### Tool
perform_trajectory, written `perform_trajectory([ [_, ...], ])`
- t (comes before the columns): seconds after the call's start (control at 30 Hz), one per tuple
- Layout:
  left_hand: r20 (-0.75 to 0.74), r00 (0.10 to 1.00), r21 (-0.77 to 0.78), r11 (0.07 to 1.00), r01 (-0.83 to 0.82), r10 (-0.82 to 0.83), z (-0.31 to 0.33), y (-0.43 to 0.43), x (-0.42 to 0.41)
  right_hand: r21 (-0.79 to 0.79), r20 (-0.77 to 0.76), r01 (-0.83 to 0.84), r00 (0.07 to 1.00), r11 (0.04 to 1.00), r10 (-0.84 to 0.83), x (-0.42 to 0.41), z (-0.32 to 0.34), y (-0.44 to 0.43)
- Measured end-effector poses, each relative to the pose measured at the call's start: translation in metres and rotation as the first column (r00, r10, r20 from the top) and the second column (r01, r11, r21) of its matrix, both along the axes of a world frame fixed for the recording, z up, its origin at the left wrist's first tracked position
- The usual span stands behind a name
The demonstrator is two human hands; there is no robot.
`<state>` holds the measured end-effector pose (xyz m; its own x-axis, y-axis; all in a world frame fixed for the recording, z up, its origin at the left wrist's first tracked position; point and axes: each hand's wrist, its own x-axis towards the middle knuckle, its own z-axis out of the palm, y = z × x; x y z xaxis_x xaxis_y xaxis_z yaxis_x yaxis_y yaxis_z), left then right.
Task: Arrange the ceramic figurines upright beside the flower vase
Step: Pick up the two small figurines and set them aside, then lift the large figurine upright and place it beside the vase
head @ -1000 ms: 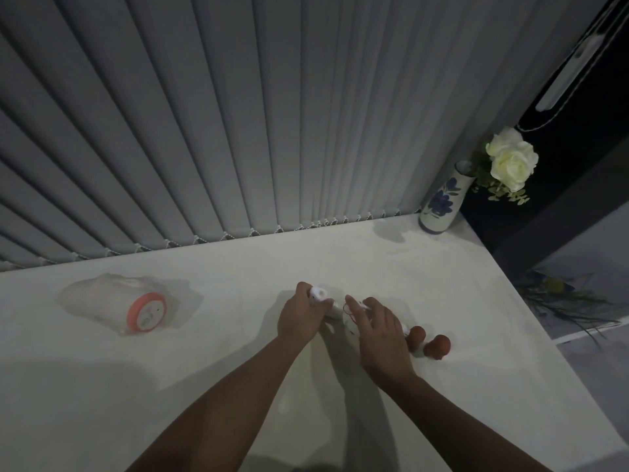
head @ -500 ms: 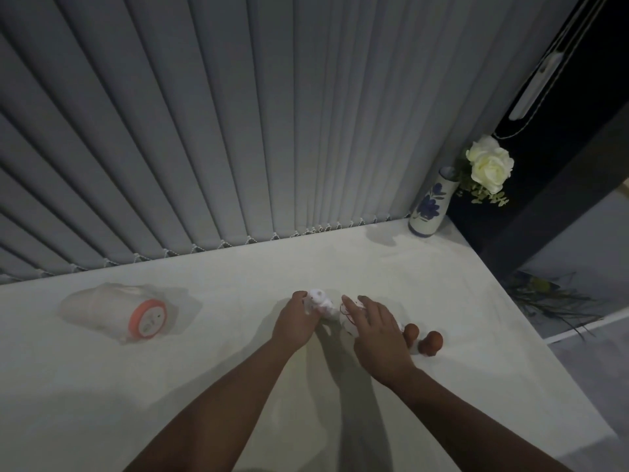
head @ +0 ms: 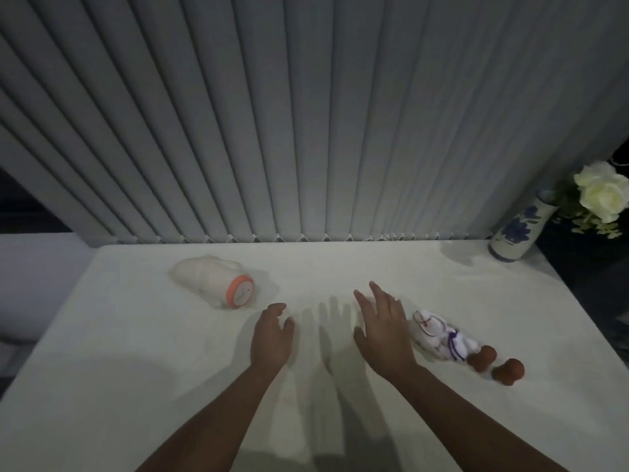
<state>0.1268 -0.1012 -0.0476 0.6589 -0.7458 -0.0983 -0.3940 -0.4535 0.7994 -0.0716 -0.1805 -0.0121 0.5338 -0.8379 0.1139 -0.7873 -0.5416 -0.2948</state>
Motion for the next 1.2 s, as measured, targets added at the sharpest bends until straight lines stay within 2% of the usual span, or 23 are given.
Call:
perform_trajectory([
  [0.2,0.125,0.974,-0.046,0.982,-0.184,0.188,0.013,0.046,0.071,0.099,0.008,-0.103,0.995,0.990,0.102,0.075,0.005,0.016],
  [0.43,0.083,0.951,-0.040,0.955,-0.295,0.298,0.027,0.054,0.146,0.176,0.059,-0.198,0.980,0.964,0.191,0.166,0.016,0.025],
  [0.53,-0.013,0.946,0.023,0.946,-0.323,0.323,0.030,0.044,0.173,0.230,0.069,-0.201,0.979,0.952,0.190,0.201,0.018,0.025],
  [0.7,-0.221,0.925,0.111,0.950,-0.291,0.309,0.028,0.026,0.210,0.395,0.132,-0.096,0.990,0.914,0.047,0.251,0.017,0.027],
  [0.9,-0.383,0.868,0.125,0.949,-0.291,0.317,0.024,0.003,0.237,0.442,0.085,-0.025,0.996,0.897,-0.014,0.279,0.013,0.022],
  [1.07,-0.541,0.724,0.166,0.898,-0.408,0.429,0.017,-0.021,0.248,0.418,0.082,-0.020,0.996,0.908,-0.016,0.282,0.005,0.026],
  [1.2,-0.619,0.614,0.200,0.854,-0.480,0.490,0.018,-0.037,0.245,0.320,0.115,0.004,0.992,0.947,-0.043,0.280,-0.002,0.039],
])
